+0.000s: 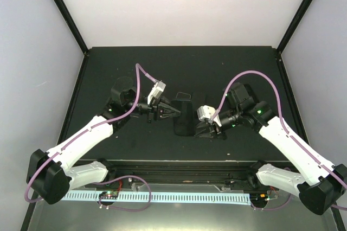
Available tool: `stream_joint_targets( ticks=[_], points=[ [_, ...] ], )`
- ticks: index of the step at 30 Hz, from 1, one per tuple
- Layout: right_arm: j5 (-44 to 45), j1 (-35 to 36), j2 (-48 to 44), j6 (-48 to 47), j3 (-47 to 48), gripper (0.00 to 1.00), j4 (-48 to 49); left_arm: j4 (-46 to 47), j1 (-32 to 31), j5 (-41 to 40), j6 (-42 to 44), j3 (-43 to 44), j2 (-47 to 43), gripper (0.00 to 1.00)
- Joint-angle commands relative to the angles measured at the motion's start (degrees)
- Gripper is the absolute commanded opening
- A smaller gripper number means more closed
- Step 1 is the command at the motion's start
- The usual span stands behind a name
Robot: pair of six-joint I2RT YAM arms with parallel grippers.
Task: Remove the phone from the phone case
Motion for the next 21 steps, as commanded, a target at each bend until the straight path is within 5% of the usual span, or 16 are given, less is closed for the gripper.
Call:
stream_joint_targets(
  ticks=[1,12,21],
  points=[
    [1.7,0.4,-0.7,-2.8,1.8,0.3,-1.4,2.6,-0.5,3.1,0.7,3.5,-0.3,0.01],
    [1.0,0.5,0.2,-2.0,2.9,0.27,-0.9,2.6,-1.1,3.6,0.5,3.7,-0.1,0.02],
    [1.0,1.8,0.5,-0.4,2.4,0.41,-0.1,2.5,-1.1,3.4,0.6,3.7,-0.3,0.02]
  ],
)
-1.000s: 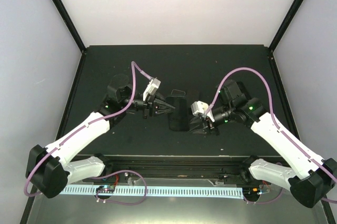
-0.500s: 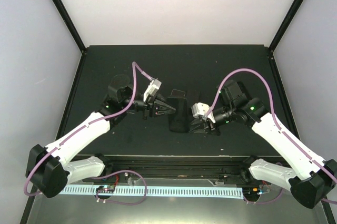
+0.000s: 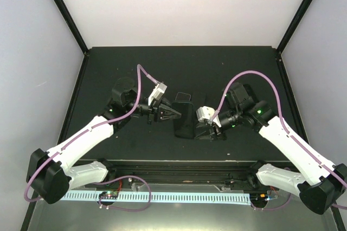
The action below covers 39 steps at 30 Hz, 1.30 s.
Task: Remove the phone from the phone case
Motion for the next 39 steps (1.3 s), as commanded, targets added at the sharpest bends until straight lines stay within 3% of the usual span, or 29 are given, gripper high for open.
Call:
stream_joint_targets(
  ticks=[1,11,39],
  points=[
    [0.7,1.4,0.4,0.6,1.1,0.4,1.7,2.4,-0.3,1.9,0.7,3.7,-0.5,0.01],
    [4.1,2.5,0.1,-1.7,1.8,0.27,0.9,2.4,-0.5,2.7,0.3,3.8,-0.3,0.01],
    [16.1,7.0,-0.3,-8.6,4.2,0.21,-1.0,1.5,-3.0,5.8,-0.3,4.6,0.3,0.02]
  ],
)
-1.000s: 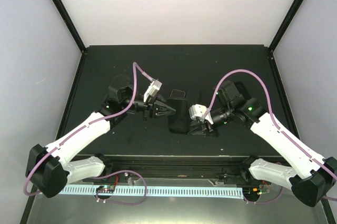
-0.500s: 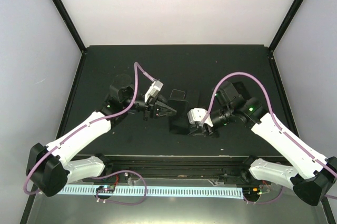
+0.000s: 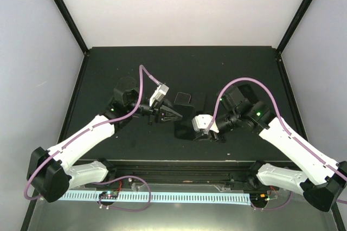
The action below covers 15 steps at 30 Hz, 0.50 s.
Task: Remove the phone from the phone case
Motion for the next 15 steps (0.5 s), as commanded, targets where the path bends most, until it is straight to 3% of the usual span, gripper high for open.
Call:
stream_joint_targets(
  ticks=[1,15],
  points=[
    [5.0,0.3,-0.5,-1.9,0.6,0.21,3.6,1.9,-1.4,4.5,-0.9,3.8,-0.4,0.02],
    [9.3,0.3,-1.8,-3.1,-0.4,0.18,5.8,1.9,-2.2,5.7,-1.2,4.0,0.2,0.02]
  ],
)
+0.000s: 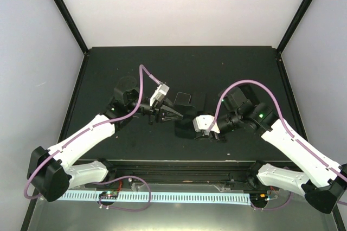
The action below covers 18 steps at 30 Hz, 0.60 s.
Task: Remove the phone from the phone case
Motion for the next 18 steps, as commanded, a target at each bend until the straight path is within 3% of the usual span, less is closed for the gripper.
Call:
stream_joint_targets(
  ticks=[1,18],
  points=[
    [7.1,-0.1,-0.3,-3.1,-0.4,0.18,5.4,1.5,-1.6,5.8,-2.6,3.3,-0.1,0.02],
    [15.7,-0.1,0.2,-4.1,-0.7,0.14,8.7,4.3,-2.1,7.6,-5.5,3.0,-0.2,0.02]
  ],
)
